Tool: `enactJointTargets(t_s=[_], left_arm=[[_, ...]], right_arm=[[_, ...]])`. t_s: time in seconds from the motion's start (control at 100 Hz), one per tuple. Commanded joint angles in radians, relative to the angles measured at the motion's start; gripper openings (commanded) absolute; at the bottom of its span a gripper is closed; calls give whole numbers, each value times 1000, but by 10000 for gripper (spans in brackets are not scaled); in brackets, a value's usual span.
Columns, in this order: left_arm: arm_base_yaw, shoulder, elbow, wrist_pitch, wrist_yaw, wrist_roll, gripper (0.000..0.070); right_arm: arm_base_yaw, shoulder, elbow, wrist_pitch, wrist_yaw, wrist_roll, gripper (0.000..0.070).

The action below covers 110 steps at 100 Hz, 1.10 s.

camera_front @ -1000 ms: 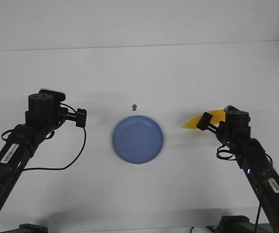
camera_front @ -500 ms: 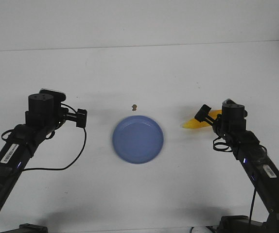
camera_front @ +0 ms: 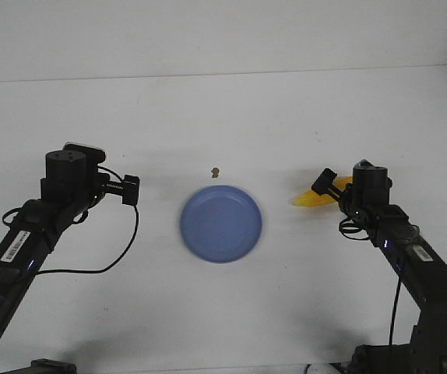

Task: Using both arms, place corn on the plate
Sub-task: 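Grasp the yellow corn cob with the right gripper and lift it, then carry the corn cob with the right gripper over the blue plate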

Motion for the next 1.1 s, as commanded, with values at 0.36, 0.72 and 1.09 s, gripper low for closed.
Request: enactJointTargets(t_s=[0.36,0.72,1.09], left_arm=[[-1,14,11,-4,2,-9,700],[-1,14,11,-18,2,-9,700],[-1,14,11,-18,2,-9,700]], right_arm=[[-16,87,18,61,-25,14,700],[-15,87,18,73,-44,-47,182],[27,-41,18,73,-291,-125,178]])
